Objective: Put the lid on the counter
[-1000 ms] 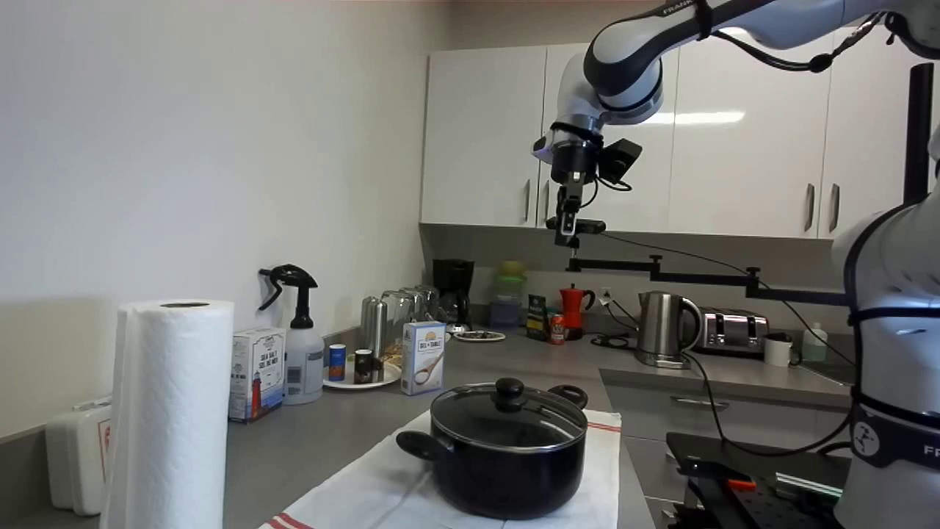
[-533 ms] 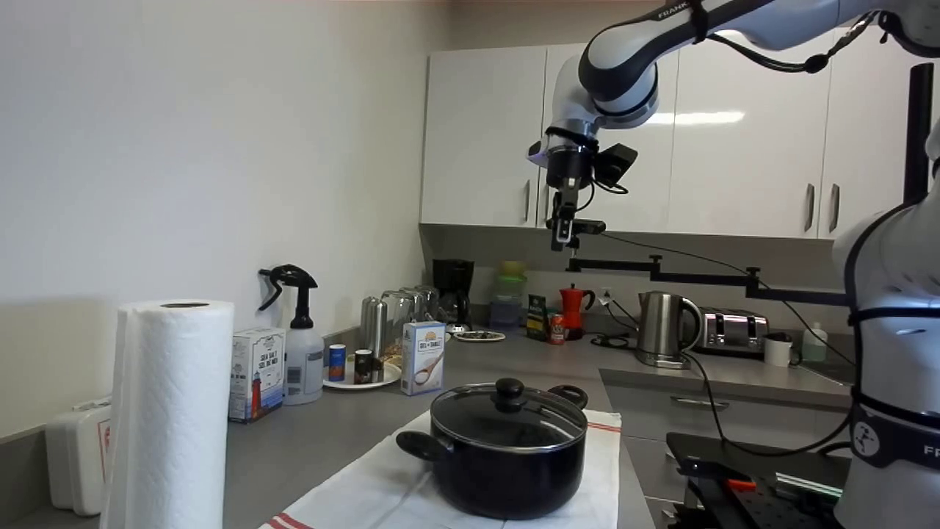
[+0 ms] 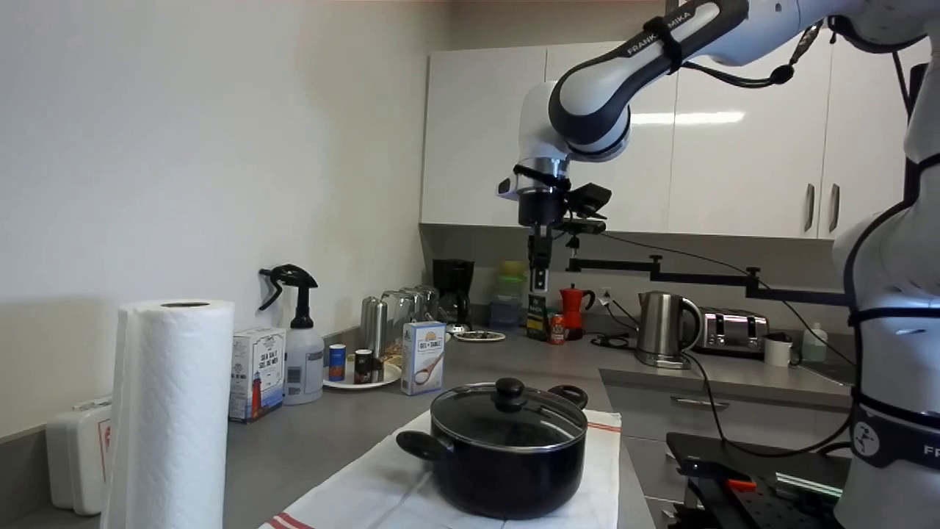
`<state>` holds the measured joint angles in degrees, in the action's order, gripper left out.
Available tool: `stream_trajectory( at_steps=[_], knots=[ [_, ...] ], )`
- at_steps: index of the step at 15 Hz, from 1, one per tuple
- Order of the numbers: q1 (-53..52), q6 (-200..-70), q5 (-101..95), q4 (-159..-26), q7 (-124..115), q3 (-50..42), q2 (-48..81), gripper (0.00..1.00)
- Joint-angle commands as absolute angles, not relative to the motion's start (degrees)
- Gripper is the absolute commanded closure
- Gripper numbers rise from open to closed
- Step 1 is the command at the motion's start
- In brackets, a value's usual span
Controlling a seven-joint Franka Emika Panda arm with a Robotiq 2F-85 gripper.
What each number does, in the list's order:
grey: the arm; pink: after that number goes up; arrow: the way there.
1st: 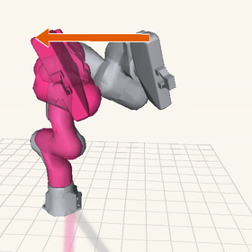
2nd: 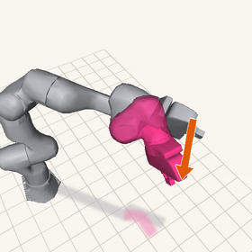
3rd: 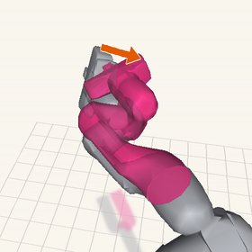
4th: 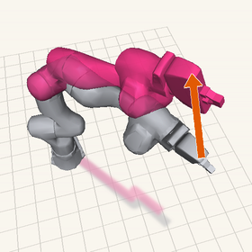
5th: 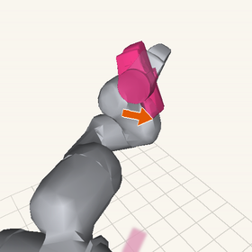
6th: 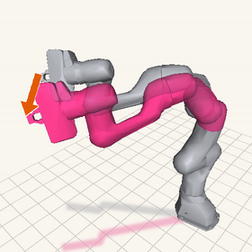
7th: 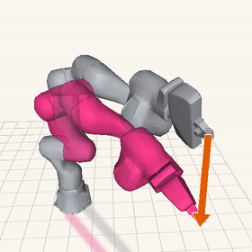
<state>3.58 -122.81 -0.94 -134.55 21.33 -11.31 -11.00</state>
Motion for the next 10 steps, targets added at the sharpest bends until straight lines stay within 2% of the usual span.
stream_trajectory(
  at_steps=[1, 10],
  knots=[
    [3.5, -125.4, -2.6, -134.1, 18.2, -8.3, -5.2, 0.00],
    [3.8, -130.6, -2.9, -133.1, 15.6, -5.6, 5.6, 0.00]
  ],
)
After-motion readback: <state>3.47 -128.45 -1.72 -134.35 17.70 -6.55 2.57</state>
